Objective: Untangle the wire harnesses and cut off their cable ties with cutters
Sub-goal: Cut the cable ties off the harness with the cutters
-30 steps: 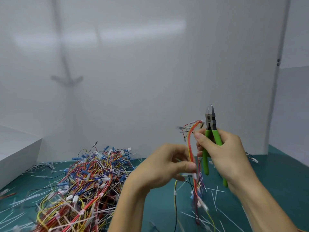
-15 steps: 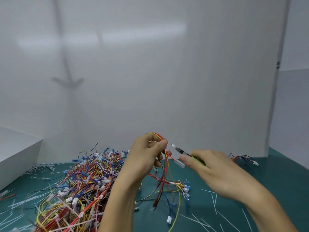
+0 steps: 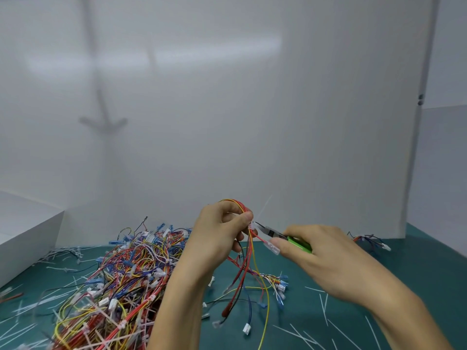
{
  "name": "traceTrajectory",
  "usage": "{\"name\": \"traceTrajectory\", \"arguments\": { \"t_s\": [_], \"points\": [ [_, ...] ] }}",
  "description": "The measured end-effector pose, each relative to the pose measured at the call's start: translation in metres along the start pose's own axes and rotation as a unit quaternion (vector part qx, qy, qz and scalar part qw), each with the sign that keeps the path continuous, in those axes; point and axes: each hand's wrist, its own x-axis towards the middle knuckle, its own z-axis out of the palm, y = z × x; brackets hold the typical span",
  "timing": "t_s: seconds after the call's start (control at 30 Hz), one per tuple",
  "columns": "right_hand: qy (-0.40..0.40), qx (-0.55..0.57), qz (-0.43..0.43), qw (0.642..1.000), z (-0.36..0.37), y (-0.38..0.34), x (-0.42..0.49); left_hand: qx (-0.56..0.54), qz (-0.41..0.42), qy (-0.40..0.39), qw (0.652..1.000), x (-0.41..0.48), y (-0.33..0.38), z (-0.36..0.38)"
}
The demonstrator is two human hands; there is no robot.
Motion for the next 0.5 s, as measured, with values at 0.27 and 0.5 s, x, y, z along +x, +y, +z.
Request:
{"name": "traceTrajectory", "arguments": {
  "t_s": [0.27, 0.5],
  "points": [
    [0.009, 0.024, 0.005, 1.000, 0.0018, 0.0007, 0.0007, 0.013, 0.016, -0.002, 1.000, -0.0025, 0.0042, 0.0003],
    [0.006, 0.047, 0.002, 0.999, 0.0005, 0.0013, 0.0002, 0.035, 0.038, -0.006, 0.999, -0.0060, 0.0078, -0.0005]
  ]
}}
